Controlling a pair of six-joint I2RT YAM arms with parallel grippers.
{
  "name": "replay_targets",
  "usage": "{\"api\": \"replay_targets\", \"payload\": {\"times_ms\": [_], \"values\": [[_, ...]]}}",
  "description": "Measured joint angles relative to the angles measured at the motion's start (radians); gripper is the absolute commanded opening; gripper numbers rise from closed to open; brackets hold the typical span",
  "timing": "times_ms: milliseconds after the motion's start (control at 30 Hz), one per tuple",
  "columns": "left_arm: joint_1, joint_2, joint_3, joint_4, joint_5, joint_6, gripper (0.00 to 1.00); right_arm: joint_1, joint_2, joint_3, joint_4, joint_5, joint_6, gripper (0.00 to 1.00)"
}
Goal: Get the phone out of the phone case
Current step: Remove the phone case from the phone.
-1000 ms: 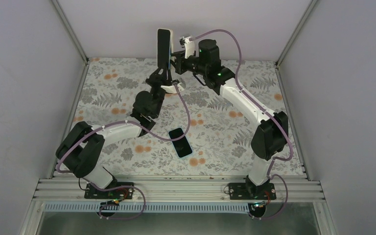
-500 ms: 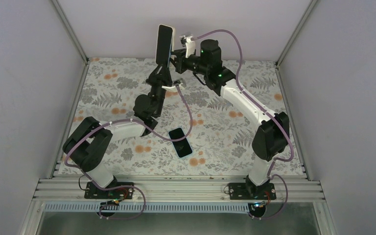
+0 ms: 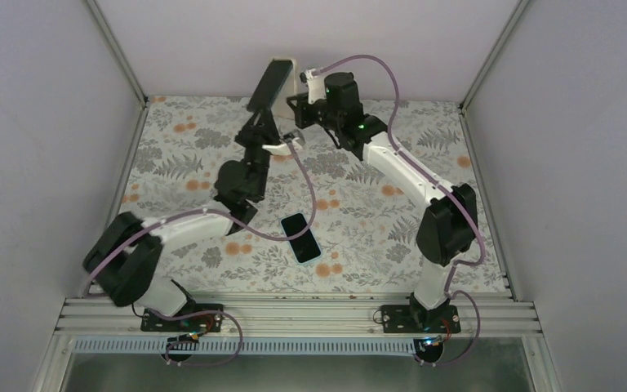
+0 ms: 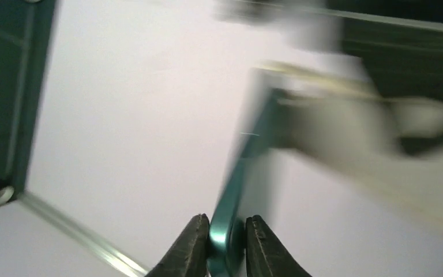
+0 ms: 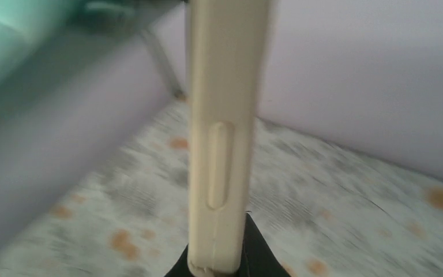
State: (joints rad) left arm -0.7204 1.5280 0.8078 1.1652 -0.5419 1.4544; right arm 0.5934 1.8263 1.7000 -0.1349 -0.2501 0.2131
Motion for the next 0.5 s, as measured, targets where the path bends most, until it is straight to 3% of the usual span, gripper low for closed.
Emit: {"api": "replay_targets", "payload": {"times_ms": [200, 333, 500], "values": [[0.001, -0.268, 0.002, -0.068, -0.015, -0.058, 0.02, -0.097, 0.08, -0.075, -0.187, 0.208, -0.112, 0.03], [0.0, -0.34, -0.023, -0.106, -0.027, -0.075, 0.02, -0.158, 0.08, -0.119, -0.265, 0.218, -0.158, 0.03], [0.008, -0.369, -0.164, -0.241, -0.046, -0.085, 0.02, -0.175, 0.05, -0.13, -0.322, 0.132, -0.211, 0.03]]}}
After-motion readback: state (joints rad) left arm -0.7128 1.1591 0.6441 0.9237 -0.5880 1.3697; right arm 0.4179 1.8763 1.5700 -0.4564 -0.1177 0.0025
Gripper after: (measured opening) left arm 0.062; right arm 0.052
